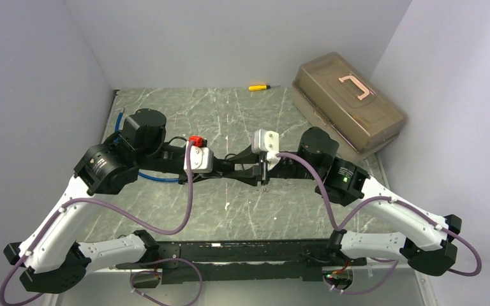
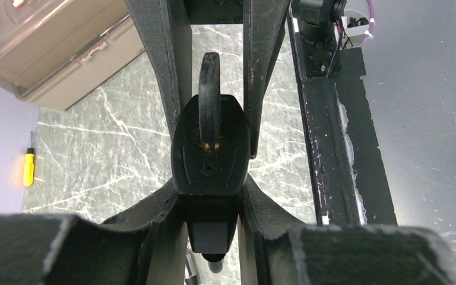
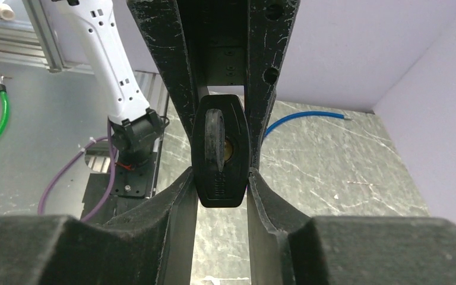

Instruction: Unlock with the key

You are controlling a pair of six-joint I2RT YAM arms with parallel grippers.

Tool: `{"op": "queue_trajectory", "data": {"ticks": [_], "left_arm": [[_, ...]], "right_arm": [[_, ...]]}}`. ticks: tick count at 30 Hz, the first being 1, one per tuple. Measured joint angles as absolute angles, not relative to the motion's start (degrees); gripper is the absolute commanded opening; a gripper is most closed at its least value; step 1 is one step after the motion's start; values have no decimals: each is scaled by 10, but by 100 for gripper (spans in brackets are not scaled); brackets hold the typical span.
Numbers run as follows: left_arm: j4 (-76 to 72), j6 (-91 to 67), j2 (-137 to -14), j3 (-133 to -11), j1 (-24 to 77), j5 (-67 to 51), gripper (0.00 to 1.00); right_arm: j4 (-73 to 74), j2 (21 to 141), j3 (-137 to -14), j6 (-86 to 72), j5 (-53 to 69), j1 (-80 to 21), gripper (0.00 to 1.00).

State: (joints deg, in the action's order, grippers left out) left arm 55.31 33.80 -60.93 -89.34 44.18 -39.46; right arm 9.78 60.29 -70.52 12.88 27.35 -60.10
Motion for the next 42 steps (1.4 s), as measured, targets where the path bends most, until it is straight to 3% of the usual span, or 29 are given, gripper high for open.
{"op": "queue_trajectory", "data": {"ticks": [1, 2, 4, 5, 8, 14, 25, 42], "left_arm": [[554, 336, -608, -891, 442, -392, 11], [554, 334, -606, -888, 442, -389, 30], [554, 332, -602, -883, 442, -381, 55], [552, 331, -601, -881, 442, -376, 72], [528, 324, -599, -878, 443, -369, 92], [515, 316, -555, -850, 426, -336, 95], [478, 256, -481, -715, 368, -321, 96], [358, 153, -480, -679, 336, -442, 84]], "right_arm": [[100, 605, -706, 129, 276, -601, 0], [100, 608, -707, 128, 276, -601, 0], [101, 611, -707, 127, 274, -601, 0], [100, 611, -707, 126, 273, -601, 0], [96, 609, -691, 123, 257, -602, 0], [102, 581, -628, 123, 217, -603, 0], [15, 559, -618, 90, 211, -603, 0], [-242, 584, -521, -28, 169, -603, 0]]}}
